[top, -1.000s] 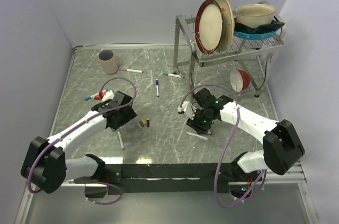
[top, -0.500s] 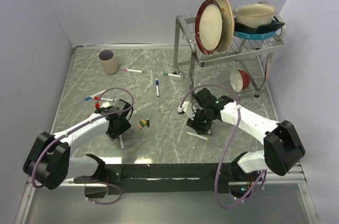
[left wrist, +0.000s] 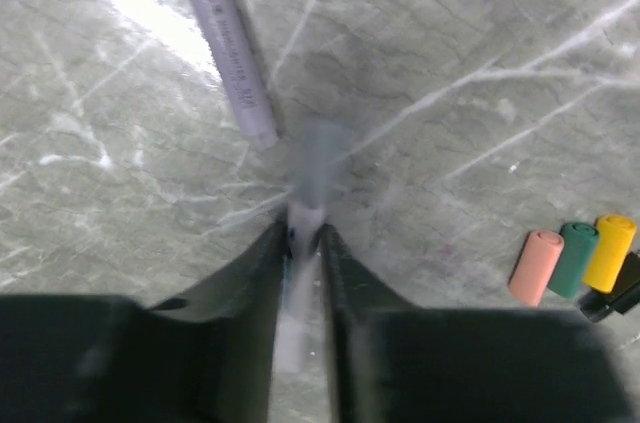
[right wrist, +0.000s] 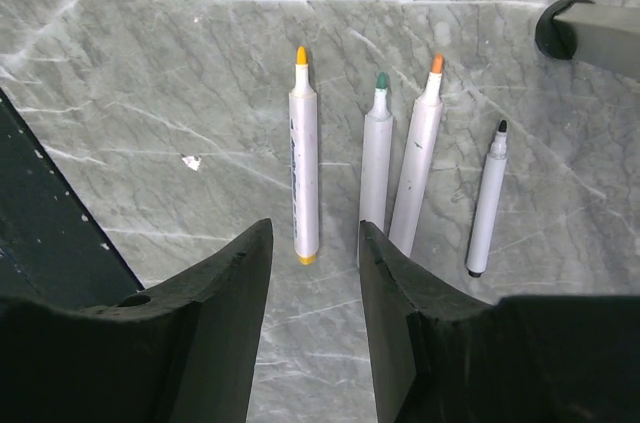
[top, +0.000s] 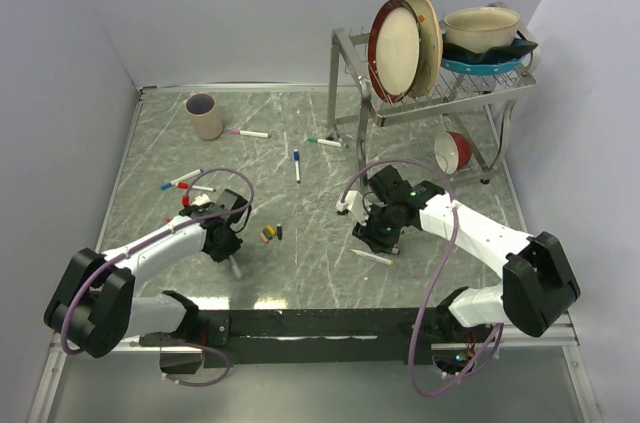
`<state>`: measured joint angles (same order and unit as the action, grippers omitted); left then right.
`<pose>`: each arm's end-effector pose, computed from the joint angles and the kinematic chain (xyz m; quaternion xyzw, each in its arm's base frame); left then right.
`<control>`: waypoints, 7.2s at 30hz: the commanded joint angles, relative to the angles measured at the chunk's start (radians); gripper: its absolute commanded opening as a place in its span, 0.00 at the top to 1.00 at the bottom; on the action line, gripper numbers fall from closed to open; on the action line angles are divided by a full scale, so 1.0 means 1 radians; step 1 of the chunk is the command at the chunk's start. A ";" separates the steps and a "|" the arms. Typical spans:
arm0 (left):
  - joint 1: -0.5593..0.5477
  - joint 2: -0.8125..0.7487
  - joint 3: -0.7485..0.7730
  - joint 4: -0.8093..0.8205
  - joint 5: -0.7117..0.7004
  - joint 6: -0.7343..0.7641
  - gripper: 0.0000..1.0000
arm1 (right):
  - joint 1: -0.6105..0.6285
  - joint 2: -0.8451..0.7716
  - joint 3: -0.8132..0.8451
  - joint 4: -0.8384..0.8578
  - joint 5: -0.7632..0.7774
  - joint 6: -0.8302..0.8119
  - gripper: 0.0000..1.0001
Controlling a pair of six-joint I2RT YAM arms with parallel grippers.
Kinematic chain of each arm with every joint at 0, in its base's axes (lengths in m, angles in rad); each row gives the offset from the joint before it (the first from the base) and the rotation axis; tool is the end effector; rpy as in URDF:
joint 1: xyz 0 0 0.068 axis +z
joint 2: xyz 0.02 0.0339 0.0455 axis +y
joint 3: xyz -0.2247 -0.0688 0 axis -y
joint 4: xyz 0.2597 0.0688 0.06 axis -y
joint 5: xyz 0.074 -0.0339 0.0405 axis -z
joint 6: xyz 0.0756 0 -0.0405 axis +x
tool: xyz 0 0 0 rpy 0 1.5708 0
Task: Open the pen caps
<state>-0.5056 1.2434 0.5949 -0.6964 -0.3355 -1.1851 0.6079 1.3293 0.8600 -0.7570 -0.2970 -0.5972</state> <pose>0.2076 -0.0865 0.0755 -0.3442 0.9174 0.0269 0.1979 0.2126 0.1749 0.1300 -0.5731 0.7884 0.1467 0.1687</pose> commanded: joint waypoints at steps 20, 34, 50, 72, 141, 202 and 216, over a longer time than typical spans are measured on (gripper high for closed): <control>-0.033 -0.429 -0.345 1.189 0.605 0.114 0.99 | 0.027 -0.260 0.108 0.355 -0.422 0.213 0.00; -0.269 -0.162 -0.314 1.584 0.339 0.079 0.99 | 0.052 -0.009 0.027 0.642 -0.501 0.681 0.02; -0.341 -0.130 -0.297 1.544 0.192 0.054 0.89 | 0.105 0.151 0.138 0.515 -0.407 0.614 1.00; -0.340 -0.217 -0.300 1.532 0.292 0.205 0.53 | 0.095 0.191 0.214 0.275 -0.619 0.287 1.00; -0.292 -0.461 -0.297 0.523 -0.166 -0.154 0.99 | 0.023 0.131 -0.004 0.035 0.090 0.022 0.86; 0.117 -0.366 -0.166 0.259 -0.146 -0.145 0.01 | 0.020 0.084 0.001 0.033 0.079 0.019 0.52; 0.188 0.044 0.036 0.146 -0.079 -0.093 0.29 | 0.012 0.048 -0.004 0.036 0.071 0.014 0.52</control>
<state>-0.3225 1.2594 0.6220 -0.5137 -0.4564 -1.2961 0.6289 1.4124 0.8581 -0.7341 -0.2123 -0.5709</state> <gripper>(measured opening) 0.711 0.481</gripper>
